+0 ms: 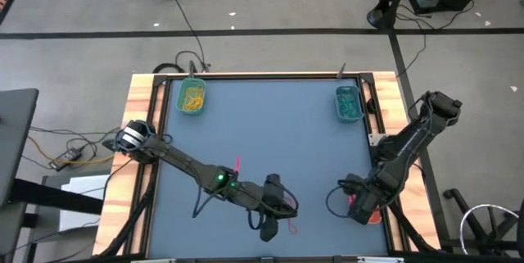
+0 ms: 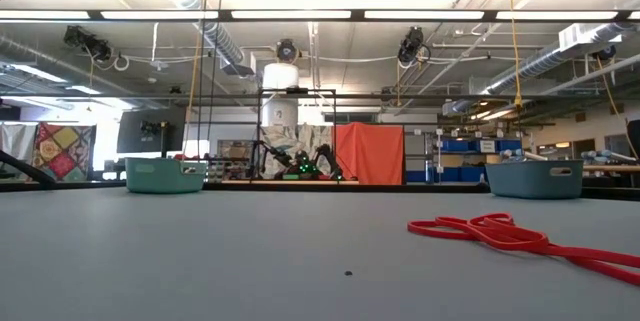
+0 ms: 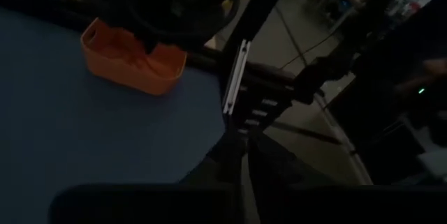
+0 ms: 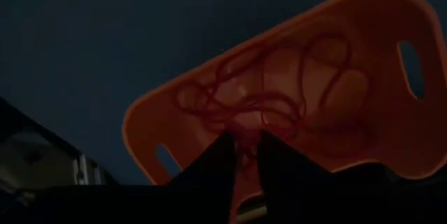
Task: Sort rubber bands into baskets
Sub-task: Put the red rubber band into the orange bin
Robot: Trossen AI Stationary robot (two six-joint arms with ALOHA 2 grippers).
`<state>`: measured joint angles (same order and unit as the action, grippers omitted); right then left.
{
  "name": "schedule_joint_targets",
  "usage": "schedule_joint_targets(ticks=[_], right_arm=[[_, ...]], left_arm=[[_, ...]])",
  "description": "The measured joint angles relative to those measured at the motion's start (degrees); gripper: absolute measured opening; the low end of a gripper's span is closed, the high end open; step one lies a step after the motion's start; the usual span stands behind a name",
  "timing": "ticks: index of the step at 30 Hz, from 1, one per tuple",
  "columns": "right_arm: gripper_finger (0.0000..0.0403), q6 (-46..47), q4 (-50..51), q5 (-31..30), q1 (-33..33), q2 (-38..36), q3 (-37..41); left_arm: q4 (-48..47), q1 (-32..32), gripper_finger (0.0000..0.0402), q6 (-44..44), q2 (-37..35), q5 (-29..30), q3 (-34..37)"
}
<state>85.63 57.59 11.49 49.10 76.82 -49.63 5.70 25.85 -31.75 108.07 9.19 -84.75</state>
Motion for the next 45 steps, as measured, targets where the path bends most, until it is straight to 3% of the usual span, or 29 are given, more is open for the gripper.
schedule_joint_targets(ticks=[6, 13, 19, 27, 37, 45], right_arm=[[0.0151, 1.91, 0.54, -0.83, 1.35, 0.02, 0.00], [0.0218, 7.94, 1.56, -4.86, 2.04, -0.15, -1.52], [0.0220, 11.28, 1.42, -16.55, 3.66, -0.17, -9.54], [0.0219, 11.71, 1.35, -24.90, 4.54, -0.11, -16.97], [0.0219, 16.57, 1.25, -25.56, 5.33, -0.09, -17.81], [0.0219, 16.84, 2.17, -25.38, 5.57, -0.09, -17.81]], left_arm=[[1.07, -0.04, 0.0079, -0.02, -0.02, 2.72, 0.00], [-7.14, -2.24, 0.0118, -7.54, -0.02, 6.16, 0.02], [-14.38, -4.78, 0.0120, -1.86, 1.00, 5.98, 0.00], [-15.97, -5.62, 0.0120, 13.54, 7.03, 0.99, 0.00], [-17.69, -7.29, 0.0120, 14.58, 15.17, 1.02, 0.00], [-19.09, -8.22, 0.0110, 14.98, 17.52, -3.17, -0.30]])
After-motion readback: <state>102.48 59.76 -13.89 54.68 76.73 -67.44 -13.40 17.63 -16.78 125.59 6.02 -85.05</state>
